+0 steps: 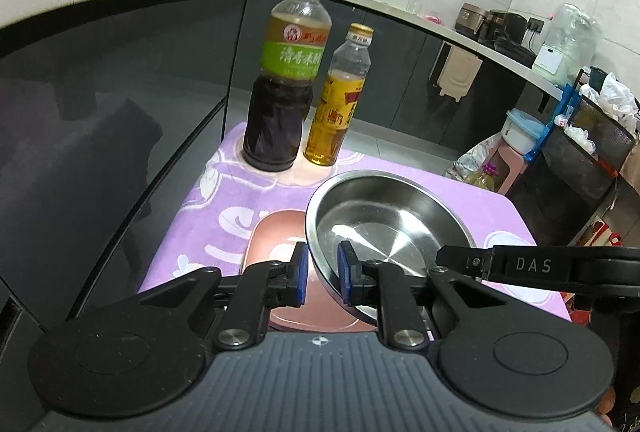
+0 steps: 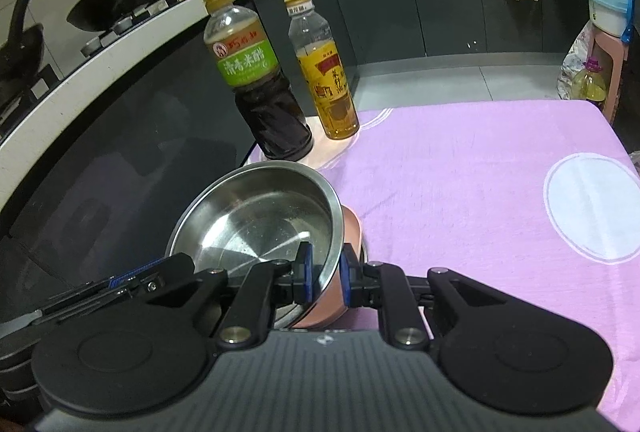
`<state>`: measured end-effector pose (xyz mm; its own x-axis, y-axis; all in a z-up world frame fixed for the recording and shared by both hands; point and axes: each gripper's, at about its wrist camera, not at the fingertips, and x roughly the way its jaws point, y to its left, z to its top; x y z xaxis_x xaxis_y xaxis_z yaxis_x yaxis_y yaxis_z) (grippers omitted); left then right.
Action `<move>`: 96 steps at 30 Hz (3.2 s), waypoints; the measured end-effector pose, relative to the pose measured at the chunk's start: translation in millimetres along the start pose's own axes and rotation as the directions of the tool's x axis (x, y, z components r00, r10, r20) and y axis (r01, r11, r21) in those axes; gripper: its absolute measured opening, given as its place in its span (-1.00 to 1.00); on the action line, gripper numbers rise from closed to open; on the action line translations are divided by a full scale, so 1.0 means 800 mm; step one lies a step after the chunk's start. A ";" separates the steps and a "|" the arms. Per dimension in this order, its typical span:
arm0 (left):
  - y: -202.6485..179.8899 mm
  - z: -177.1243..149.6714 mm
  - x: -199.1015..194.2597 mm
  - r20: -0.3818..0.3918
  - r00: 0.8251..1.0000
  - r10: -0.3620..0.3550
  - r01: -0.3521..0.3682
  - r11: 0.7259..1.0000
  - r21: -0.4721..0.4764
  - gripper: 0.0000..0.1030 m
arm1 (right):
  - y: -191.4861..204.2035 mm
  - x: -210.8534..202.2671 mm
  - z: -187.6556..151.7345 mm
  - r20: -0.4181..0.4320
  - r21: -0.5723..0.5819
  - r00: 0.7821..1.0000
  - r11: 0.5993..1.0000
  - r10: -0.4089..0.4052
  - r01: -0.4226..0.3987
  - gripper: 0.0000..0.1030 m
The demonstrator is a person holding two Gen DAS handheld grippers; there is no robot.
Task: Organize plates and bowls
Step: 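Carry the steel bowl with the right tool over the pink dish, then lower the steel bowl into the pink dish and open the right tool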
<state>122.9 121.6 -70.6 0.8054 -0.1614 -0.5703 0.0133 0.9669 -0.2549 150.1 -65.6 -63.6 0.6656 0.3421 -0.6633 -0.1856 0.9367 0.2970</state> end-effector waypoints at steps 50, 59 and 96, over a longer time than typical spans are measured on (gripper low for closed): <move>0.040 -0.008 0.092 -0.168 0.984 0.057 -0.059 0.998 -0.010 -0.70 | 0.002 0.103 0.004 -0.175 -0.032 0.984 0.999 -0.033 0.028 -0.70; 0.047 -0.008 0.087 -0.163 0.985 0.052 -0.060 0.997 -0.047 -0.70 | -0.005 0.100 0.005 -0.157 -0.020 0.987 0.999 -0.043 0.040 -0.66; 0.065 -0.022 0.111 -0.208 0.976 0.055 -0.084 0.988 -0.131 -0.18 | -0.032 0.116 0.000 -0.258 0.106 0.965 0.994 0.038 -0.011 -0.19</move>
<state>184.7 154.2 -147.8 0.6637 -0.1456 -0.7337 -0.1317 0.9428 -0.3062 216.4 -57.5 -133.0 0.4490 0.3852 -0.8062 -0.1155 0.9197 0.3752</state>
